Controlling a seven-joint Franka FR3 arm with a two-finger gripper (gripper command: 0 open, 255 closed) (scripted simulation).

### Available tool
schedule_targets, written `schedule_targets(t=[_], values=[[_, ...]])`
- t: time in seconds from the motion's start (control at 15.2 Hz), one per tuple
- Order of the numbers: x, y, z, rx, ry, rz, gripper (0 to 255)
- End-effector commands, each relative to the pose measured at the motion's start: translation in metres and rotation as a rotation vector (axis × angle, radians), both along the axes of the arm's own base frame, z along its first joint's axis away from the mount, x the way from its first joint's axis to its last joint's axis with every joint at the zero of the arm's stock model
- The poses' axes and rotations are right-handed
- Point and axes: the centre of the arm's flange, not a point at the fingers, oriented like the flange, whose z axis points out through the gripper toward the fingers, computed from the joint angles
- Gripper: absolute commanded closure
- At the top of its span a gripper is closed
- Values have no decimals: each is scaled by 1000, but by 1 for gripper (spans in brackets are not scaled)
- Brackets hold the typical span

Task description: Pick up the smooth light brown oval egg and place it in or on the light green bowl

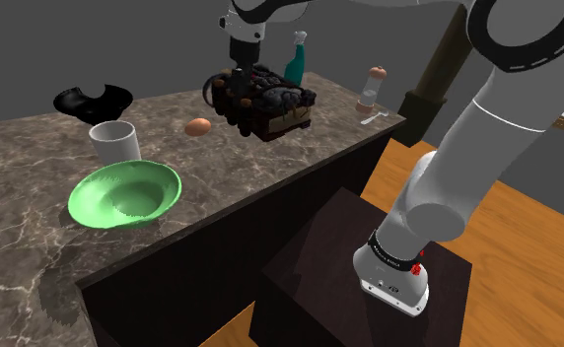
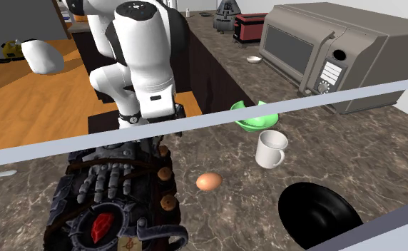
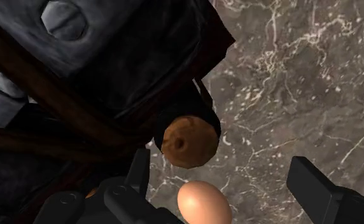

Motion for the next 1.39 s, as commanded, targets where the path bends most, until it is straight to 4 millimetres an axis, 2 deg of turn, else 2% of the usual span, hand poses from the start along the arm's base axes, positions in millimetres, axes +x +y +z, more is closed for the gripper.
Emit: schedule_targets(t=[0.0, 0.46, 0.53, 0.99, 1.32], values=[[28, 15, -33, 8, 11, 50, 0], [95, 68, -68, 38, 21, 219, 0], [97, 70, -69, 39, 21, 224, 0], [95, 73, -109, 39, 21, 224, 0], [95, 73, -109, 39, 21, 224, 0]])
